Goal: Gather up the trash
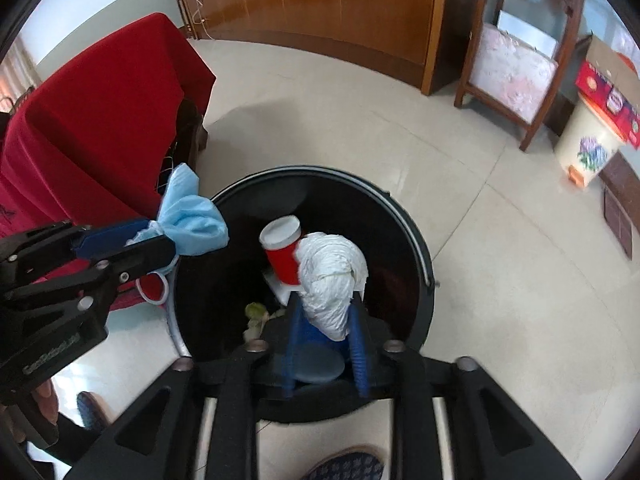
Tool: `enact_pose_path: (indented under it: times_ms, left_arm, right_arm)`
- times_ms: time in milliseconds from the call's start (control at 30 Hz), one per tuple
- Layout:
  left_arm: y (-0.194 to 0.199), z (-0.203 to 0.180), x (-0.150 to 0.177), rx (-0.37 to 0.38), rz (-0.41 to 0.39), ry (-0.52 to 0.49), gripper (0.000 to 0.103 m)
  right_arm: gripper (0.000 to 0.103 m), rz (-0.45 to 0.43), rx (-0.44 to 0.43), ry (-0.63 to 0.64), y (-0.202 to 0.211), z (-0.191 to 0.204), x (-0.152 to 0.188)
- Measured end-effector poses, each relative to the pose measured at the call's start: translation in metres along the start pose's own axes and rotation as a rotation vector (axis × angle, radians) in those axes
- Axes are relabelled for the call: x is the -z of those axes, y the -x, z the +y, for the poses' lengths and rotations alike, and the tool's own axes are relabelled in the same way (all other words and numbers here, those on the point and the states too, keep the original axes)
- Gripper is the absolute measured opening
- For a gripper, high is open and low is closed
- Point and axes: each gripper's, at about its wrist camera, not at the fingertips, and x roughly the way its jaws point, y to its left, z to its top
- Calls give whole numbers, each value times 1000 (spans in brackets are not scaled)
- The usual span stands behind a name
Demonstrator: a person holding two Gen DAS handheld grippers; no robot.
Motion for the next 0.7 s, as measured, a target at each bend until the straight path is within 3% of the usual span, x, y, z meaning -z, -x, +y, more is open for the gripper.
enact_pose_path:
  times_ms: [33,133,200,333,700]
  left_arm:
    - [6,2,2,-26,-22,8,87]
    - [22,13,9,-82,-59,30,98]
    - [35,22,15,-114,-66,51,99]
    - [69,36,26,-164,-112,85,100]
    - [161,54,40,-230,-232,114,101]
  right_arm:
    - [93,-19,19,-15,2,-3,0]
    - [96,-52,58,-46,11,-13,-2]
    - [103,-52,92,-65,17,-15,-2]
    - [103,-84,135,-86,41,-9,2]
    - [103,-229,50,-84,143,59,23]
